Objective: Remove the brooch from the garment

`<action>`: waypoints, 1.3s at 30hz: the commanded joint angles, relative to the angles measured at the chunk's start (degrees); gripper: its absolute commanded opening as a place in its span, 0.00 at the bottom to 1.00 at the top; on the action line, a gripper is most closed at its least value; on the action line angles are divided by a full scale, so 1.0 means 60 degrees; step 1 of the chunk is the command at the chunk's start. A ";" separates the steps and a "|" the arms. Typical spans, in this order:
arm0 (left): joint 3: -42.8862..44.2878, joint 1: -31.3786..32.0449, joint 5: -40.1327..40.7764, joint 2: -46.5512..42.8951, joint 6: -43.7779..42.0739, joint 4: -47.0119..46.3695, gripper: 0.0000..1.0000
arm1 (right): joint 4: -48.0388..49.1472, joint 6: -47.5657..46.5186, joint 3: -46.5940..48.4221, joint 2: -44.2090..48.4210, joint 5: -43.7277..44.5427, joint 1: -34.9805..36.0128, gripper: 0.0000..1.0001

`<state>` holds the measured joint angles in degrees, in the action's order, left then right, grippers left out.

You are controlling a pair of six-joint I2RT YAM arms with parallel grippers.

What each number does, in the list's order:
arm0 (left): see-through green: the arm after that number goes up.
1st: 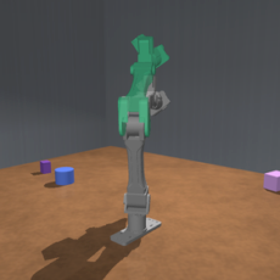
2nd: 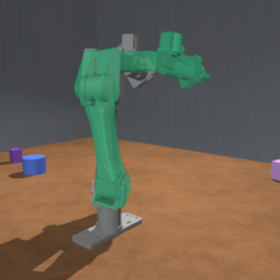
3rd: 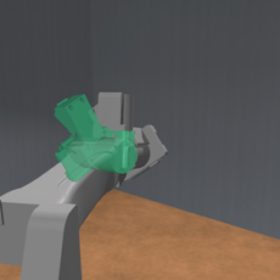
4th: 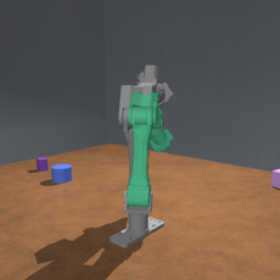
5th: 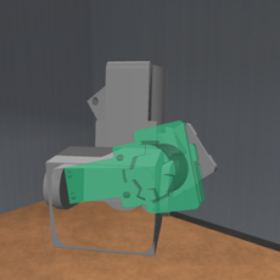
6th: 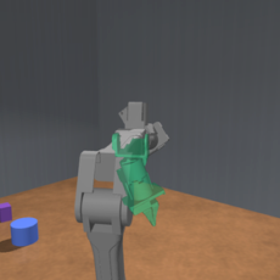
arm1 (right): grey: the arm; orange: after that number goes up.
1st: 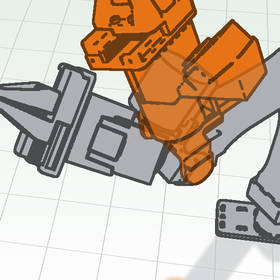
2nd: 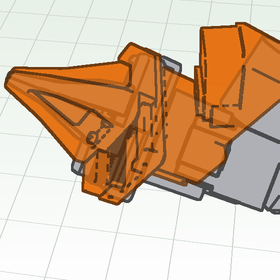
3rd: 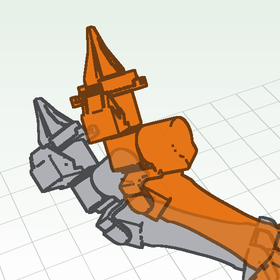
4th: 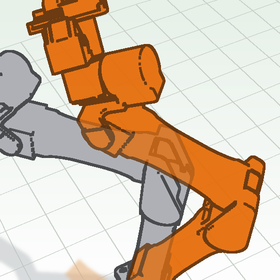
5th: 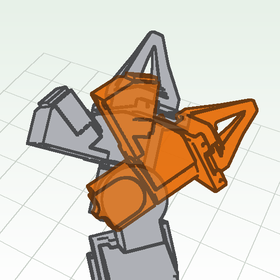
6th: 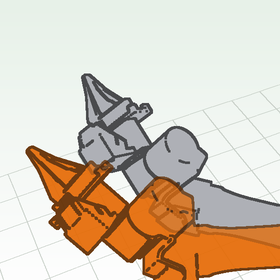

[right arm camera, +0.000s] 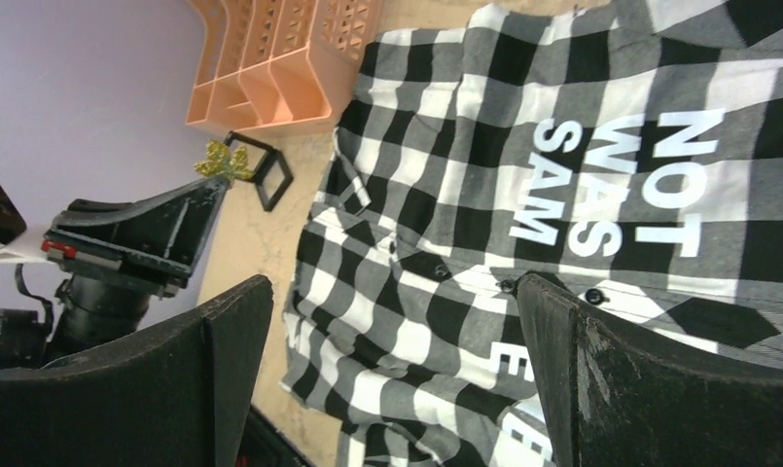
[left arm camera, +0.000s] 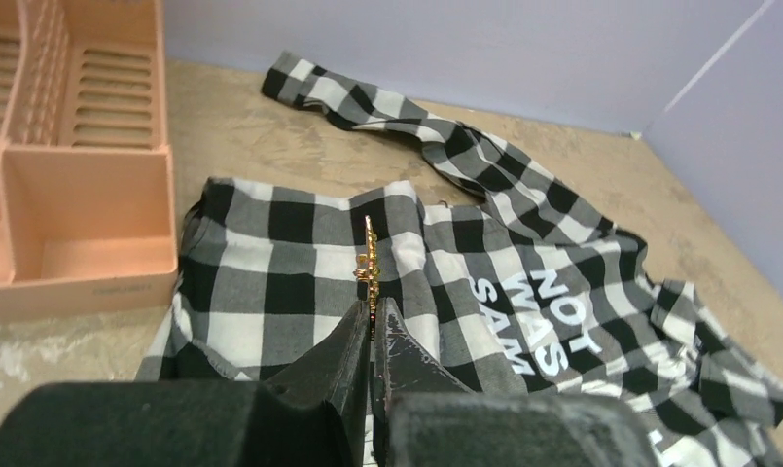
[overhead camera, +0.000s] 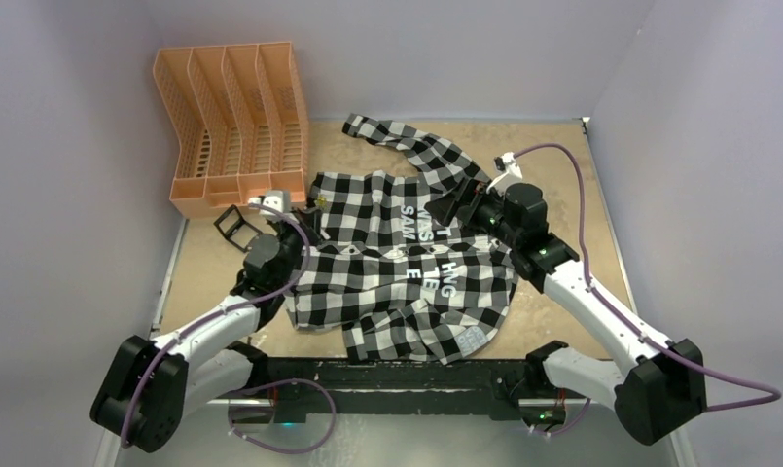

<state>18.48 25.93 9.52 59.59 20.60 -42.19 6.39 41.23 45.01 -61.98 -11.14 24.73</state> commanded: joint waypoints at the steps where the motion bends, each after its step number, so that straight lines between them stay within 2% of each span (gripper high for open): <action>1: -0.0307 -0.0932 -0.0431 -0.0178 0.2300 -0.0412 0.00 | 0.0828 -0.0673 -0.0314 0.0338 0.0829 0.0121 0.98; 8: -0.0853 -0.2550 -0.0572 -0.0008 0.4758 -0.0743 0.00 | 0.0666 -0.1328 -0.0669 0.0791 0.2425 0.0677 0.98; 15: -0.1515 -0.3244 0.0763 -0.0385 0.5809 -0.0758 0.00 | 0.0746 -0.1529 -0.0992 0.1133 0.3597 0.1136 0.98; 20: -0.2089 -0.4234 0.0649 0.0011 0.6831 -0.1505 0.00 | 0.0723 -0.1648 -0.1121 0.1226 0.4488 0.1541 0.98; 28: -0.1929 -0.5782 -0.0685 0.1850 0.7598 -0.2753 0.00 | 0.0721 -0.1800 -0.1347 0.1312 0.6087 0.2261 0.98; 35: -0.2156 -0.6285 -0.0696 0.2870 0.7656 -0.3773 0.00 | 0.0837 -0.1881 -0.1495 0.1368 0.7081 0.2794 0.98; 39: -0.2177 -0.6526 -0.0706 0.3158 0.7553 -0.3840 0.00 | 0.0852 -0.1949 -0.1515 0.1374 0.7422 0.2993 0.98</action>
<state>5.93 -11.68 5.87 77.14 65.45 -59.70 9.39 30.79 36.21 -54.98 28.32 41.65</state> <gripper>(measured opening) 0.008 0.983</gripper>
